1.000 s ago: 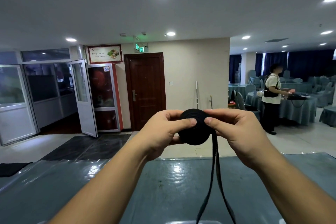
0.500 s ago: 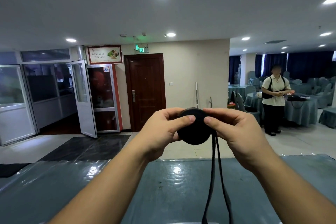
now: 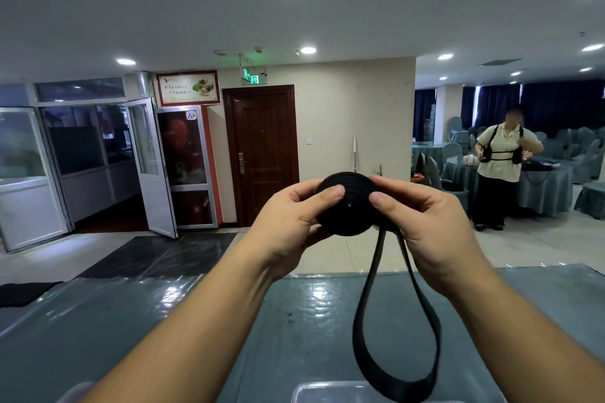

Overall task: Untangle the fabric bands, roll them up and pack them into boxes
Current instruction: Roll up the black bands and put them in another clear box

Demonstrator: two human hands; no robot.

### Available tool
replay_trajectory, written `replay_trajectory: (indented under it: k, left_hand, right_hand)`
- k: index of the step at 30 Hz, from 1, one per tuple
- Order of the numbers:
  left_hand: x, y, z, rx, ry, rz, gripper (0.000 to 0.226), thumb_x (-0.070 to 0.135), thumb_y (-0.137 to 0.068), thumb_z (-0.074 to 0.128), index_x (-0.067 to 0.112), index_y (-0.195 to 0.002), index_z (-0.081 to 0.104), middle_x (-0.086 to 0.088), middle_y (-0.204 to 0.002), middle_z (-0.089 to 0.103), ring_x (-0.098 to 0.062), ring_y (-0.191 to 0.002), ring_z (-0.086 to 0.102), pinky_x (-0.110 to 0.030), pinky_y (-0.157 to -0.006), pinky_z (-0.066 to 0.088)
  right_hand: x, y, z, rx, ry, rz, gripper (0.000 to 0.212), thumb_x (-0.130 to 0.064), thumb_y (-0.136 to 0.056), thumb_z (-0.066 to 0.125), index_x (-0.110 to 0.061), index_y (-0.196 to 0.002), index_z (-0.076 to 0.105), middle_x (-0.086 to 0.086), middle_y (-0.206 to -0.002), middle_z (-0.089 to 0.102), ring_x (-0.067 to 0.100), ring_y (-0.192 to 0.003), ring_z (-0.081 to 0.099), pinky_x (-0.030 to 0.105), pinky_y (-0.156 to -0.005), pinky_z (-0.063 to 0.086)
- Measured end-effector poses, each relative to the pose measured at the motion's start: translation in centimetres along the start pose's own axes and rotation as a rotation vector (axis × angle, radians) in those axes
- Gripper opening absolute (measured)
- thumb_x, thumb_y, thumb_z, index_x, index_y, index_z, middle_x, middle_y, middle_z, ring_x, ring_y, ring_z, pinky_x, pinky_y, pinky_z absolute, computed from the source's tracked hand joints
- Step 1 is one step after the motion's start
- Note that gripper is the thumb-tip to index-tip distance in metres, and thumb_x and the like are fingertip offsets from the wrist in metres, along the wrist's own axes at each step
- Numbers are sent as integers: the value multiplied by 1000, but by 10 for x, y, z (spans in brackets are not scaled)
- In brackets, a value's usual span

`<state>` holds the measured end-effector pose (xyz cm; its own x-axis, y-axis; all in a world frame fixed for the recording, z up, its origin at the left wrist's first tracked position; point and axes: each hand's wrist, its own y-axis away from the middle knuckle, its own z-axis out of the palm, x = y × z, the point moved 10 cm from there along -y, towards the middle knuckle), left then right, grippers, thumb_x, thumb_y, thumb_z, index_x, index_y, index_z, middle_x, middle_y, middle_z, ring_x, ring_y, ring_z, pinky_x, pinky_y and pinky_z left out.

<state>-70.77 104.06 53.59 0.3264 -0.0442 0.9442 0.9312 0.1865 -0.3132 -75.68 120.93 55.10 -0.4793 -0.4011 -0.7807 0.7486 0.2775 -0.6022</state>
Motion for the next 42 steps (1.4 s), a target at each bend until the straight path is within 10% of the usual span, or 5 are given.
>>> replay_trajectory:
  k: [8, 16, 22, 27, 42]
  left_hand:
    - [3, 2, 1, -81, -149, -38, 27, 21, -94, 72, 10, -118, 76, -11, -107, 78, -21, -98, 75, -30, -77, 59]
    - [-8, 5, 4, -44, -9, -60, 30, 27, -93, 70, 12, -119, 75, -14, -114, 75, -23, -103, 71, -50, -104, 53]
    - [5, 5, 5, -86, -149, -60, 27, 25, -95, 70, 8, -116, 76, -8, -99, 77, -14, -87, 73, -23, -64, 56]
    - [-3, 6, 5, -47, -36, -55, 27, 29, -96, 68, 13, -116, 77, -9, -107, 77, -18, -96, 72, -37, -89, 58]
    - [-1, 7, 5, -2, -14, -21, 26, 18, -95, 71, 5, -117, 74, -21, -114, 74, -24, -100, 72, -40, -91, 60]
  right_hand:
    - [5, 0, 1, -76, 56, 26, 25, 1, -86, 73, -12, -107, 78, 7, -99, 81, 23, -98, 77, 29, -85, 61]
    - [1, 4, 0, -32, -62, 16, 22, -1, -85, 72, -14, -102, 79, 6, -97, 81, 20, -95, 78, 23, -80, 60]
    - [3, 1, 2, -108, 17, 33, 34, -12, -78, 76, -7, -112, 77, 11, -104, 80, 28, -103, 76, 37, -91, 60]
    - [-1, 6, -2, -37, 9, -14, 26, -2, -86, 73, -13, -109, 78, 5, -101, 81, 19, -100, 77, 28, -88, 60]
    - [-2, 9, -1, -26, -38, 19, 29, 4, -87, 71, -16, -107, 77, 2, -98, 81, 17, -94, 78, 21, -77, 60]
